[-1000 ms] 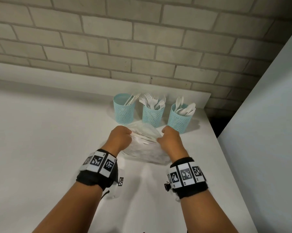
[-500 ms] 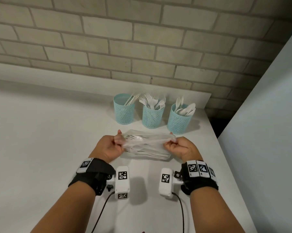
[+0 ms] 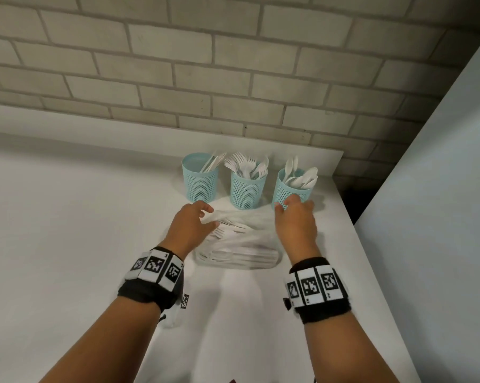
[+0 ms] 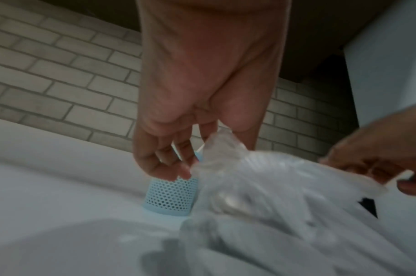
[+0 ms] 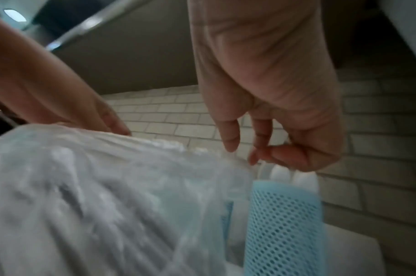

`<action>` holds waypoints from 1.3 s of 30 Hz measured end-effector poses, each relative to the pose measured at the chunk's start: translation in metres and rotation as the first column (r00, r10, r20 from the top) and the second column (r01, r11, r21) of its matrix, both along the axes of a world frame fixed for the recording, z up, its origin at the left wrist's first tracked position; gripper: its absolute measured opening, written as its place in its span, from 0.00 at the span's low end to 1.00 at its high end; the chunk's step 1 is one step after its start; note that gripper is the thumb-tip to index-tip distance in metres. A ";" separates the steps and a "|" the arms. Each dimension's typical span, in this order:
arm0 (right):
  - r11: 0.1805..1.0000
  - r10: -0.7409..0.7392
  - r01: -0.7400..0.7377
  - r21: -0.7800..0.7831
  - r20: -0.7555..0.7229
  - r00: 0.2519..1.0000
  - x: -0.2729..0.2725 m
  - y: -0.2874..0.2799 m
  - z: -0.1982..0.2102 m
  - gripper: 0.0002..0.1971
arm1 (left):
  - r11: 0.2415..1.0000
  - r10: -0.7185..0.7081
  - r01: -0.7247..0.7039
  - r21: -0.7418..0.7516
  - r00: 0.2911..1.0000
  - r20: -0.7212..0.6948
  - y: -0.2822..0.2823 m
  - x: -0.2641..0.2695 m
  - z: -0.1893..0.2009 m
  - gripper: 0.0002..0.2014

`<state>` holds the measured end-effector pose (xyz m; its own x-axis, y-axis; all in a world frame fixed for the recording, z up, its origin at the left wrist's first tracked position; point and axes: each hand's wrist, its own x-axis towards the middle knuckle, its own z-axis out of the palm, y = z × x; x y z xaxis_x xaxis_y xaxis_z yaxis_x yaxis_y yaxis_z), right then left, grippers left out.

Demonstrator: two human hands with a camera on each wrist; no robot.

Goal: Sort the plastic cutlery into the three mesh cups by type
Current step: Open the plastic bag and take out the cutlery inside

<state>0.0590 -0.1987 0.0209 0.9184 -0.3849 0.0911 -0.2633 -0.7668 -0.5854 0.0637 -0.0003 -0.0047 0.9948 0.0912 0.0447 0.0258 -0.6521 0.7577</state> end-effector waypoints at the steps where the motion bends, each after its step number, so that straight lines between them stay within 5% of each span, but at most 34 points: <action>1: 1.000 0.015 -0.015 -0.007 -0.045 0.999 -0.002 0.006 0.003 0.21 | 1.000 0.012 -0.012 -0.009 1.000 0.011 -0.004 0.000 -0.001 0.16; 5: 0.994 0.074 -0.093 -0.052 -0.299 0.951 -0.001 0.019 -0.007 0.19 | 0.999 0.038 -0.039 0.003 0.998 0.053 -0.009 0.003 -0.002 0.09; 8: 0.992 0.097 -0.115 -0.054 -0.270 0.958 -0.001 0.013 -0.008 0.09 | 0.993 0.080 -0.079 -0.083 0.997 0.011 -0.010 0.008 0.001 0.11; 11: 0.984 0.080 -0.048 0.173 -0.180 0.980 0.005 -0.002 -0.014 0.06 | 0.920 0.152 -0.184 -0.346 0.981 -0.118 -0.007 0.012 0.000 0.11; 13: 0.839 0.012 0.082 0.537 -0.170 0.985 0.009 -0.010 -0.016 0.09 | 0.770 0.168 -0.298 -0.564 0.948 -0.271 -0.003 0.012 -0.001 0.06; 15: 0.567 0.006 0.173 0.805 -0.214 0.977 0.011 -0.014 -0.017 0.13 | 0.607 0.107 -0.404 -0.684 0.895 -0.434 0.000 0.016 -0.003 0.04; 16: 0.448 0.017 0.214 0.868 -0.247 0.969 0.012 -0.016 -0.018 0.14 | 0.372 0.037 -0.469 -0.801 0.870 -0.492 0.001 0.016 -0.002 0.06; 17: 0.344 0.034 0.251 0.905 -0.279 0.960 0.013 -0.019 -0.021 0.15 | 0.246 -0.008 -0.462 -0.852 0.878 -0.478 0.004 0.014 -0.004 0.11; 19: 0.162 0.045 0.325 0.932 -0.336 0.941 0.015 -0.025 -0.032 0.18 | 0.035 -0.054 -0.560 -0.828 0.826 -0.561 0.013 0.016 -0.016 0.13; 20: 0.110 0.038 0.355 0.929 -0.360 0.932 0.016 -0.026 -0.038 0.18 | 0.007 -0.076 -0.590 -0.807 0.804 -0.589 0.015 0.013 -0.019 0.14; 22: 0.103 0.031 0.366 0.925 -0.371 0.928 0.016 -0.023 -0.043 0.15 | 0.062 -0.119 -0.575 -0.816 0.808 -0.578 0.016 0.009 -0.021 0.15; 24: 0.276 0.001 0.306 0.911 -0.319 0.948 0.017 -0.017 -0.037 0.14 | 0.135 -0.147 -0.550 -0.824 0.812 -0.565 0.015 0.005 -0.011 0.14; 27: 0.779 -0.027 0.056 0.625 -0.056 0.998 0.016 -0.011 -0.022 0.09 | 0.563 -0.062 -0.391 -0.728 0.859 -0.509 0.014 0.000 0.002 0.12; 29: 0.890 0.159 -0.170 0.423 0.061 0.985 0.012 -0.008 -0.010 0.05 | 0.851 0.037 -0.262 -0.455 0.895 -0.445 0.012 -0.004 0.007 0.17; 30: 0.896 0.267 -0.257 0.361 0.025 0.963 0.013 -0.006 -0.009 0.06 | 0.932 0.072 -0.200 -0.302 0.919 -0.388 0.010 -0.007 0.008 0.18; 34: 0.862 0.502 -0.443 0.245 -0.295 0.813 0.007 0.008 -0.009 0.10 | 0.994 -0.034 0.069 0.087 0.935 -0.353 0.000 -0.011 0.010 0.10; 39: 0.913 0.407 -0.388 0.130 -0.385 0.828 0.007 0.008 -0.013 0.32 | 1.000 -0.007 0.002 -0.020 0.957 -0.289 0.002 -0.011 0.007 0.19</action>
<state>0.0663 -0.1909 0.0083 0.9468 0.0259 -0.3207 -0.1578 -0.8314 -0.5329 0.0524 0.0016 0.0018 0.9654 0.0850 -0.2465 0.2427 -0.6384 0.7305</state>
